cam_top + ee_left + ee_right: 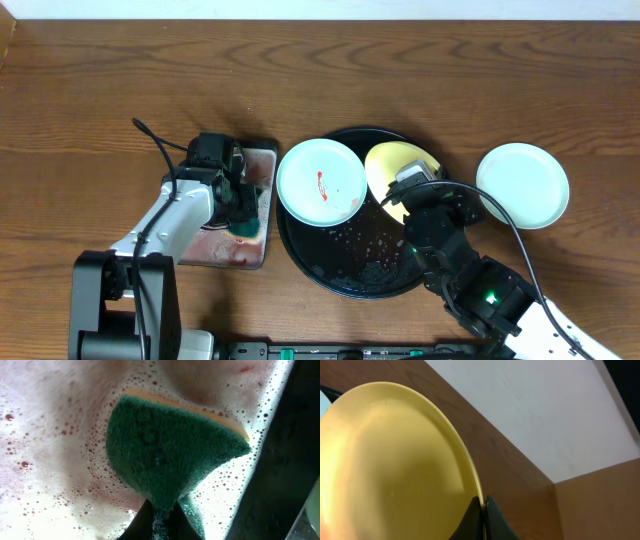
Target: Clean dirty plates on tray and stack at the side
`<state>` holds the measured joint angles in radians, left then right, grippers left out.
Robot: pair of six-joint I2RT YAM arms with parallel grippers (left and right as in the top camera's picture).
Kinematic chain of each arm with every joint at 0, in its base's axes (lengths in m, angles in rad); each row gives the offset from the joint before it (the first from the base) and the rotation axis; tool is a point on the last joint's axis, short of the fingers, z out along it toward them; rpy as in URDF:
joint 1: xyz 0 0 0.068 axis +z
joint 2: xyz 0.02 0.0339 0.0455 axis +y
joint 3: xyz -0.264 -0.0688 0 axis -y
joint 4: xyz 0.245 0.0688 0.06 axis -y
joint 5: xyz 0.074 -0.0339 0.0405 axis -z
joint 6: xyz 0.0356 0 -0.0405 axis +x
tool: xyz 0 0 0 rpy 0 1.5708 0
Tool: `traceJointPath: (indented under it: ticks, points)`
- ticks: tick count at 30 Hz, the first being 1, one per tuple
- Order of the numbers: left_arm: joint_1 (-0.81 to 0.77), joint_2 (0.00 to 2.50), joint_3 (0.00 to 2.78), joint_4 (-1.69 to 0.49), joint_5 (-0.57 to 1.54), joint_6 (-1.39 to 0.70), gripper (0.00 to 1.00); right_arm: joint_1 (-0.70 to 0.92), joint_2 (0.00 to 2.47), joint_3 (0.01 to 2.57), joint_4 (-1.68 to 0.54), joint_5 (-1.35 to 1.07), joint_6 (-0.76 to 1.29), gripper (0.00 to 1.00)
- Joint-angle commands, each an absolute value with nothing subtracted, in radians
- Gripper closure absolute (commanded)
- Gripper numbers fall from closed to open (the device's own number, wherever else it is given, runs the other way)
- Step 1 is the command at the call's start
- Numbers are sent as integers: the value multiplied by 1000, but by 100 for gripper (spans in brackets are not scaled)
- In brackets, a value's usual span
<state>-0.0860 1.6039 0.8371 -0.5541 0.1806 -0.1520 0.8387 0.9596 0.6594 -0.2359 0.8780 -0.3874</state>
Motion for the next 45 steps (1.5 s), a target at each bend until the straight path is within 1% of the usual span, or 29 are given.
traceJointPath:
  ticks: [1, 5, 11, 18, 24, 27, 30, 32, 38, 42, 45]
  points:
    - [-84, 1648, 806, -559, 175, -142, 92, 846, 949, 681, -215, 886, -496, 99]
    - [-84, 1648, 806, -558, 175, -142, 92, 846, 949, 681, -177, 915, -609, 99]
    - [-84, 1648, 806, -555, 175, -142, 92, 880, 949, 681, -134, 934, -683, 99]
    - [-84, 1648, 806, -555, 175, -142, 92, 881, 949, 681, -58, 978, -667, 99]
    - [-84, 1648, 806, -550, 175, -143, 92, 881, 949, 681, -55, 978, -662, 99]
    - [-84, 1648, 806, -548, 175, -143, 92, 858, 953, 680, -52, 967, -548, 99]
    - [-84, 1648, 806, -548, 175, -143, 92, 786, 973, 679, -60, 953, -332, 99]
    - [-84, 1648, 806, -548, 175, -143, 92, 714, 994, 679, -99, 875, -204, 99]
    - [-84, 1648, 806, -548, 175, -143, 92, 417, 1069, 679, -234, 553, 196, 99]
    - [-84, 1648, 806, -548, 175, -143, 92, 194, 1102, 679, -247, 292, 332, 99]
    - [-84, 1648, 806, -548, 175, -143, 92, 39, 1112, 679, -254, 182, 417, 99]
